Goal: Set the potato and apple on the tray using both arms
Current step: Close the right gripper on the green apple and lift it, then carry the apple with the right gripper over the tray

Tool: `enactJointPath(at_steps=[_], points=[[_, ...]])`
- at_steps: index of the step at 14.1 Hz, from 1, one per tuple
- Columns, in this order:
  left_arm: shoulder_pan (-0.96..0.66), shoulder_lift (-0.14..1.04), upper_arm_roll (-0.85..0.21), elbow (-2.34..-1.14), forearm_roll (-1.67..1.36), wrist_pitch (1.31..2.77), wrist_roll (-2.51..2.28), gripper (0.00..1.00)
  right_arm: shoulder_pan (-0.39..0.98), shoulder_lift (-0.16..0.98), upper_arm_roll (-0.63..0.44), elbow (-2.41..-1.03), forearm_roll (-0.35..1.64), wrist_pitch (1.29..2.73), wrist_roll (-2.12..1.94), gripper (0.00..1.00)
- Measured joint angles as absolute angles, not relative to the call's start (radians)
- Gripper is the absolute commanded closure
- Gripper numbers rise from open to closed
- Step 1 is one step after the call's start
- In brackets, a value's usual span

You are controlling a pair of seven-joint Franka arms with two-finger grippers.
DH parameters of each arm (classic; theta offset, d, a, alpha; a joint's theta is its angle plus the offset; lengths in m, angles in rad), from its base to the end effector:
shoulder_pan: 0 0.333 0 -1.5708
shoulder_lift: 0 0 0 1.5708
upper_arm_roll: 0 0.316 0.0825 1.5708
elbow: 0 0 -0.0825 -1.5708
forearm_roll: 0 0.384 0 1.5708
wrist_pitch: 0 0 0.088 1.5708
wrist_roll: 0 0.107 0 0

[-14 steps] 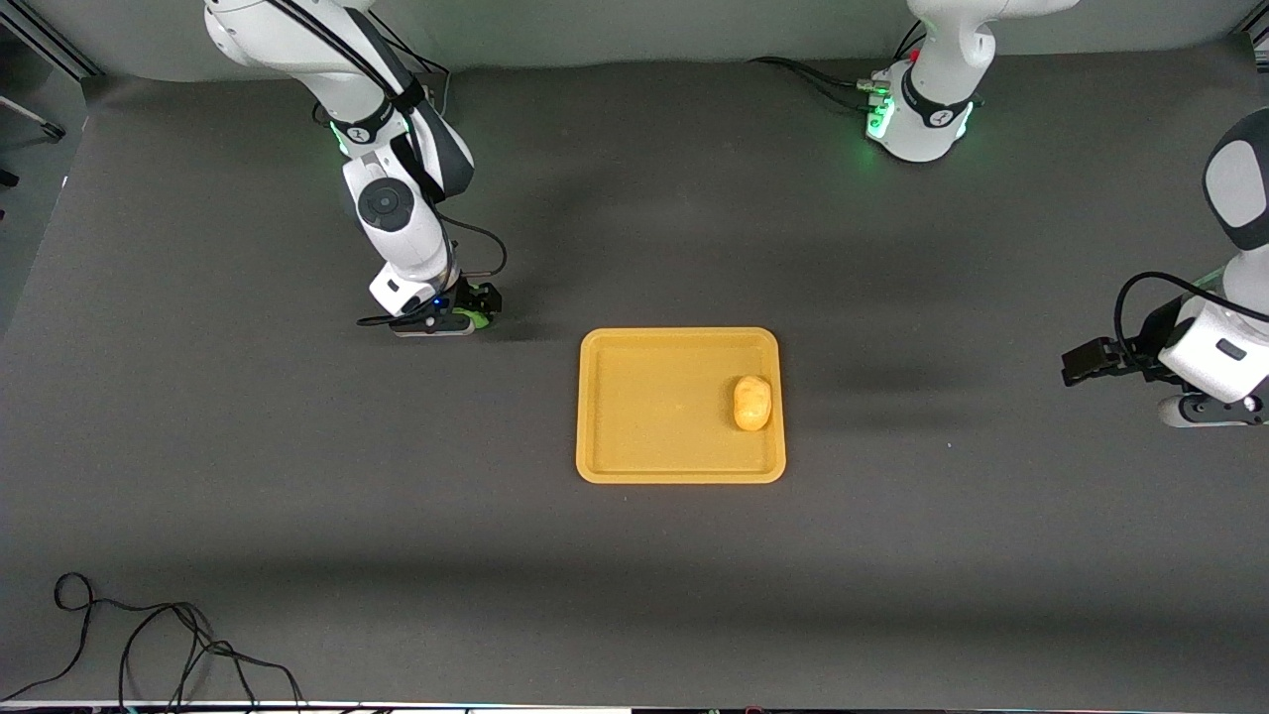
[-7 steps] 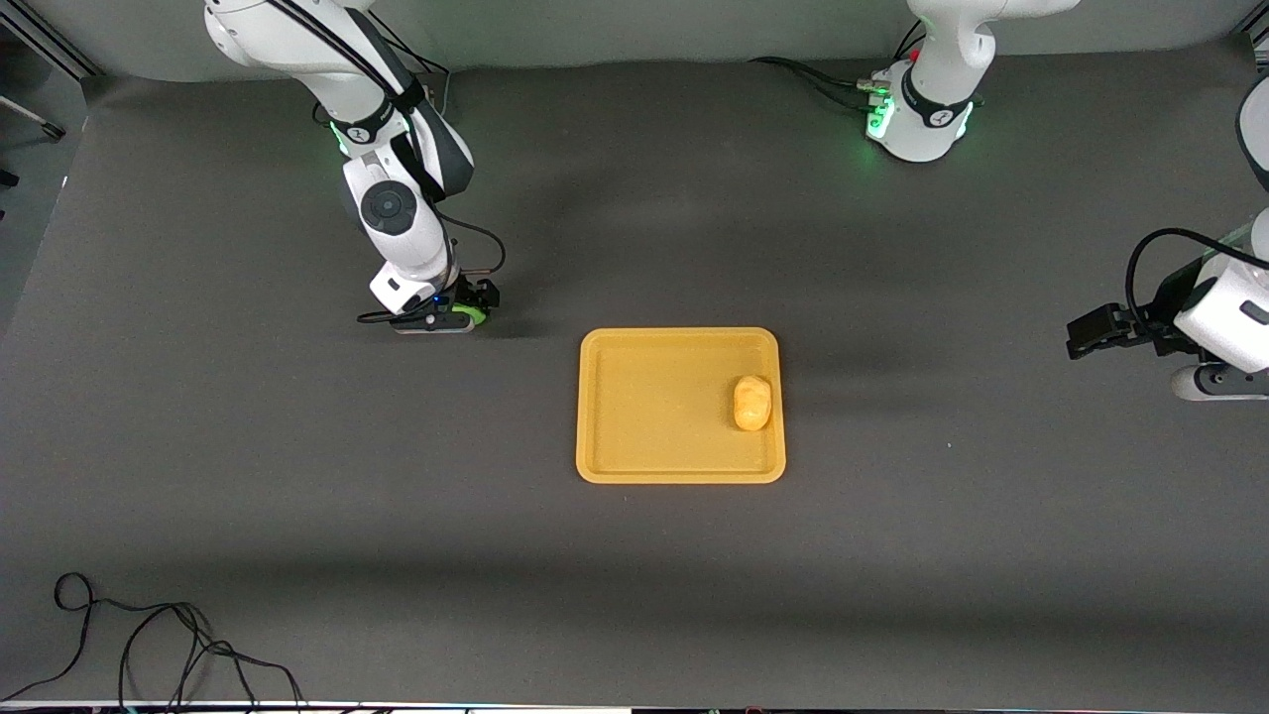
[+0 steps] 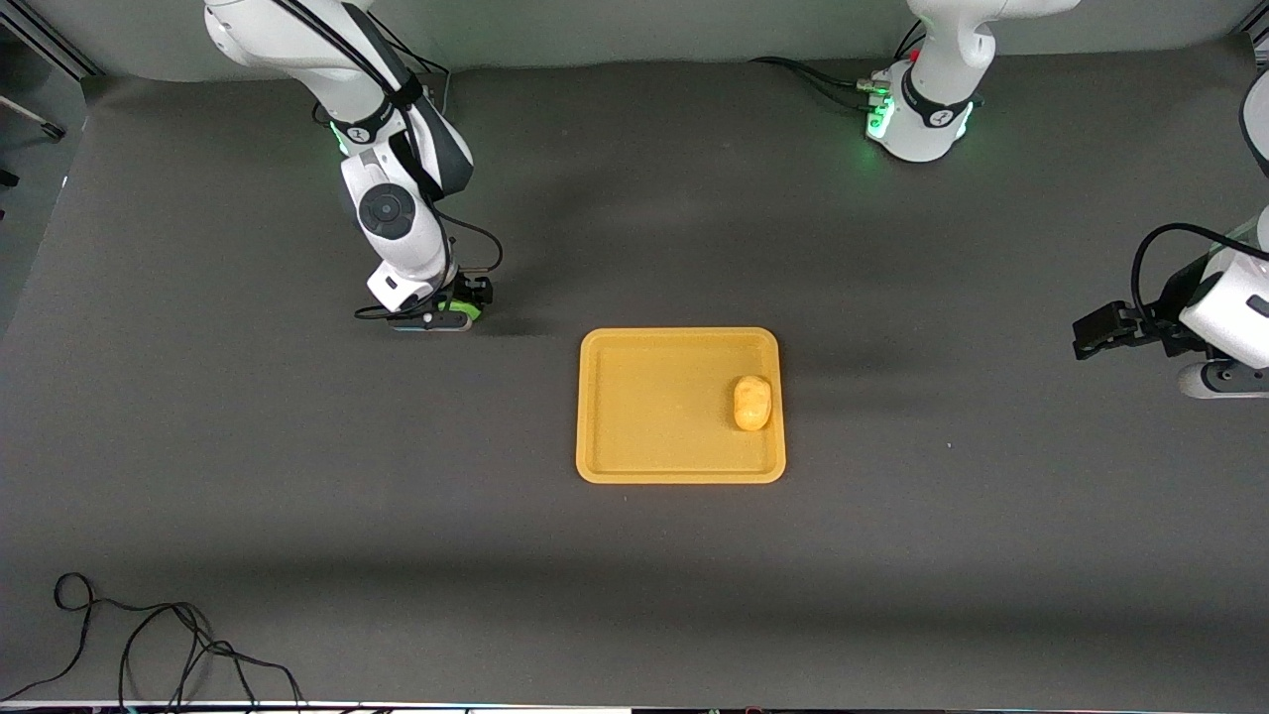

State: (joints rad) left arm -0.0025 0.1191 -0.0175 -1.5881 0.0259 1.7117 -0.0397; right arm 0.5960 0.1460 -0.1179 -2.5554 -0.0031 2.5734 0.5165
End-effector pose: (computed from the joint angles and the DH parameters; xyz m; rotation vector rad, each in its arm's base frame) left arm 0.5995 -0.0090 0.5599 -3.1180 -0.0253 -0.0081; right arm 0.3911 0.2008 0.2045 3.0601 -0.0544 -0.1574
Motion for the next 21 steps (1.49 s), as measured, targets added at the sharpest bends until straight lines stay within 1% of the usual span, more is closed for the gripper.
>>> enactJointPath(at_steps=[2, 4, 6, 8, 10, 12, 13, 16, 18, 20, 21], points=[[-0.002, 0.119, -0.017, -1.588, 0.026, 1.713, -0.040, 0.00, 0.596, 0.090, -0.121, -2.503, -0.001, 2.448, 0.515, 0.67], [-0.002, 0.119, -0.017, -1.588, 0.027, 1.714, -0.040, 0.00, 0.596, 0.015, -0.133, -2.403, 0.020, 2.268, 0.497, 0.67], [-0.002, 0.119, -0.017, -1.589, 0.027, 1.714, -0.040, 0.00, 0.595, -0.051, -0.168, -2.237, 0.053, 2.039, 0.467, 0.67], [-0.002, 0.119, -0.017, -1.589, 0.027, 1.716, -0.040, 0.00, 0.594, -0.074, -0.195, -2.039, 0.061, 1.853, 0.456, 0.67], [-0.002, 0.120, -0.017, -1.590, 0.027, 1.718, -0.040, 0.00, 0.595, -0.048, -0.198, -1.862, 0.066, 1.777, 0.456, 0.67], [-0.001, 0.120, -0.017, -1.590, 0.027, 1.725, -0.040, 0.00, 0.599, 0.039, -0.193, -1.702, 0.071, 1.762, 0.459, 0.67], [-0.001, 0.121, -0.017, -1.592, 0.028, 1.732, -0.040, 0.00, 0.602, 0.108, -0.187, -1.616, 0.073, 1.759, 0.464, 0.67], [0.000, 0.122, -0.016, -1.611, 0.028, 1.767, -0.040, 0.00, 0.617, 0.365, -0.149, -1.341, 0.087, 1.736, 0.523, 0.69], [0.001, 0.122, -0.016, -1.618, 0.028, 1.773, -0.040, 0.00, 0.624, 0.541, -0.084, -1.145, 0.090, 1.722, 0.617, 0.69], [0.002, 0.122, -0.016, -1.619, 0.028, 1.773, -0.040, 0.00, 0.652, 0.680, -0.033, -1.008, 0.090, 1.730, 0.701, 0.72], [0.002, 0.122, -0.016, -1.620, 0.028, 1.773, -0.040, 0.00, 0.680, 0.732, -0.027, -0.967, 0.090, 1.748, 0.725, 0.72]])
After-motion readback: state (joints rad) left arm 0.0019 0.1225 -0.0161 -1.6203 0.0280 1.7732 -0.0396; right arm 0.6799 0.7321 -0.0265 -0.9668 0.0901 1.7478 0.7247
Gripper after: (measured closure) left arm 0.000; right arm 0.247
